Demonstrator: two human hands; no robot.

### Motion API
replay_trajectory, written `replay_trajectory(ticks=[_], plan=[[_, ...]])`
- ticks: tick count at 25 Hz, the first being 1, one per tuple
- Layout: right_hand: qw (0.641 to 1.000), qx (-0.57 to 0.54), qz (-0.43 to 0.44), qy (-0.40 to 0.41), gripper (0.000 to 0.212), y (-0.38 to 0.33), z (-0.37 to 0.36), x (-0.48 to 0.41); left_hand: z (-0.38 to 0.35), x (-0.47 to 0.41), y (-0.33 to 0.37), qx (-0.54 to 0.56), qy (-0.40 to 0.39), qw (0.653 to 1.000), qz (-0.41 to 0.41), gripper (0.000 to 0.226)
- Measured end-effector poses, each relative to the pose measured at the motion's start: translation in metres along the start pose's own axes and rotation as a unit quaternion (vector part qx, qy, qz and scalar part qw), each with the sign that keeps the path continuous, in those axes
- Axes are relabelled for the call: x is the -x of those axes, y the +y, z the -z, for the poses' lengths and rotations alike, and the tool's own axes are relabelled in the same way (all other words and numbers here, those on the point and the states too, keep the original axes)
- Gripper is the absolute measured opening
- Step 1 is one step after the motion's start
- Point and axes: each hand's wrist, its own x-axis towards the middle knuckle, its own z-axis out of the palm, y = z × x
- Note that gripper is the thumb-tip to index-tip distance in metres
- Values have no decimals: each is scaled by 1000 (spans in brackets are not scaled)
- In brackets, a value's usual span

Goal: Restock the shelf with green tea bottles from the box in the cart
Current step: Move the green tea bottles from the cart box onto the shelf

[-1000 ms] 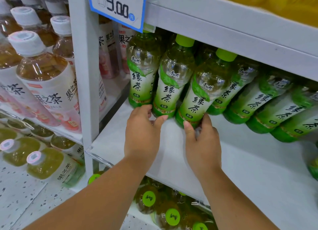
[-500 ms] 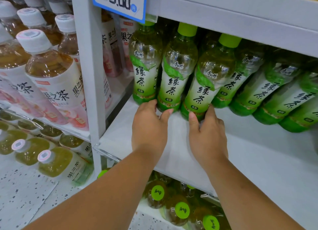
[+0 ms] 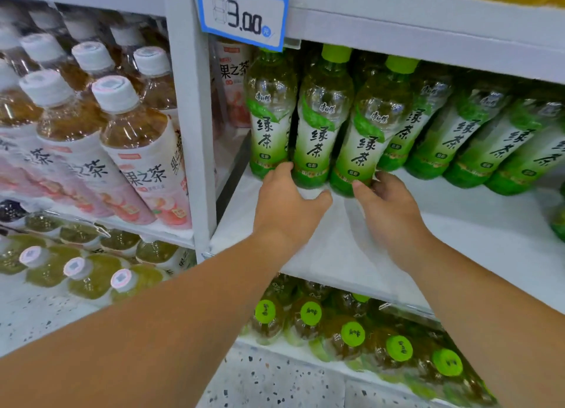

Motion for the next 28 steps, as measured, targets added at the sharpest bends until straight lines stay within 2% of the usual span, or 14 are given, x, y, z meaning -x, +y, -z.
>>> replay_trajectory(ticks=[3, 5, 8, 15, 21, 25, 28], plan=[[994, -50, -88, 31, 55, -4, 11, 20, 13, 10, 8, 4, -66, 997, 34, 63], [991, -50, -119, 24, 48, -7, 22, 46, 22, 24, 13, 22, -112, 992, 53, 58], [987, -59, -151, 13, 43, -18, 37, 90, 40, 56, 20, 73, -138, 985, 77, 48], [968, 17, -252, -14, 56, -54, 92, 212, 104, 145, 57, 28, -275, 951, 139, 57], [949, -24, -314, 24, 59, -98, 149, 320, 148, 210, 117, 34, -288, 946, 144, 47], [945, -52, -318, 51, 62, -114, 184, 388, 151, 257, 165, 21, -346, 929, 129, 59], [940, -41, -329, 81, 61, -118, 207, 432, 141, 288, 194, 16, -383, 913, 138, 60]])
